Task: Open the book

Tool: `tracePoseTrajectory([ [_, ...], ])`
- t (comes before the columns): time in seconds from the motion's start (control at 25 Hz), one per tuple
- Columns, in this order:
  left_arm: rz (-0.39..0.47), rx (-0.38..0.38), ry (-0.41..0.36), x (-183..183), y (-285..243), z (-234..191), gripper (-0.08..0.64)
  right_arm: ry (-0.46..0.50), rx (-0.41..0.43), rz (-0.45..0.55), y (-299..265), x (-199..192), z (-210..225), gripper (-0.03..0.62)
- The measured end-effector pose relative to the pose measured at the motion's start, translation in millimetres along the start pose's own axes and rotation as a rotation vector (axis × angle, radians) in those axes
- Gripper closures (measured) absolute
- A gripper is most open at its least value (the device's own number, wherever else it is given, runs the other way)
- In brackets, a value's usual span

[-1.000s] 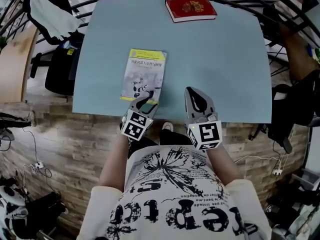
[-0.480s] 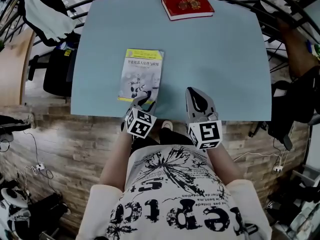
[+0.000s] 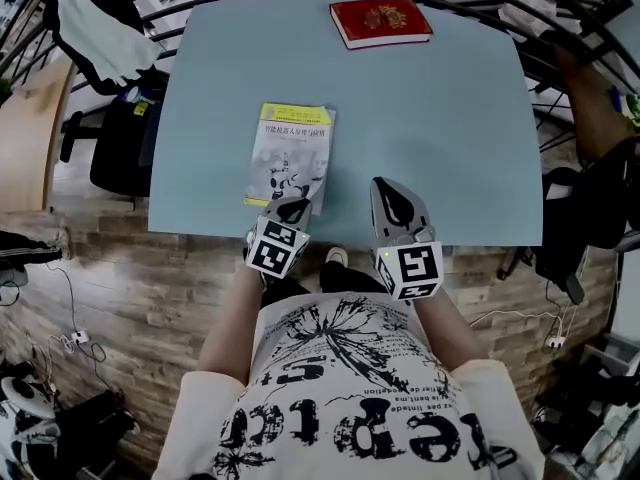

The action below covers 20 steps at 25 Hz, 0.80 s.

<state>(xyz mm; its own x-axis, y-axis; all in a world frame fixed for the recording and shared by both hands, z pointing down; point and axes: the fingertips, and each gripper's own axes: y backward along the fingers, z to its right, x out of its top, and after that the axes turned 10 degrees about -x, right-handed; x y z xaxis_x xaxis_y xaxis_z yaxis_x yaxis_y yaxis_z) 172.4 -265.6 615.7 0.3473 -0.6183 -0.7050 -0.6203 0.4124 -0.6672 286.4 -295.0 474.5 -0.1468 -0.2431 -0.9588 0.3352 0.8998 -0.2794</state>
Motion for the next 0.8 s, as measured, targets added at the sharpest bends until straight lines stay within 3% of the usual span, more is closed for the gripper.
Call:
tracePoseTrajectory([
  [0.32, 0.170, 0.008, 0.031, 17, 70, -38, 0.537, -0.012, -0.047, 0.001, -12, 17, -50, 0.581],
  [0.52, 0.222, 0.039, 0.040, 14, 121, -82, 0.537, -0.009, -0.056, 0.003, -21, 31, -97, 0.581],
  [0.8, 0.266, 0.081, 0.111, -10, 180, -146, 0.537, 0.023, -0.065, 0.019, -37, 45, -160, 0.581],
])
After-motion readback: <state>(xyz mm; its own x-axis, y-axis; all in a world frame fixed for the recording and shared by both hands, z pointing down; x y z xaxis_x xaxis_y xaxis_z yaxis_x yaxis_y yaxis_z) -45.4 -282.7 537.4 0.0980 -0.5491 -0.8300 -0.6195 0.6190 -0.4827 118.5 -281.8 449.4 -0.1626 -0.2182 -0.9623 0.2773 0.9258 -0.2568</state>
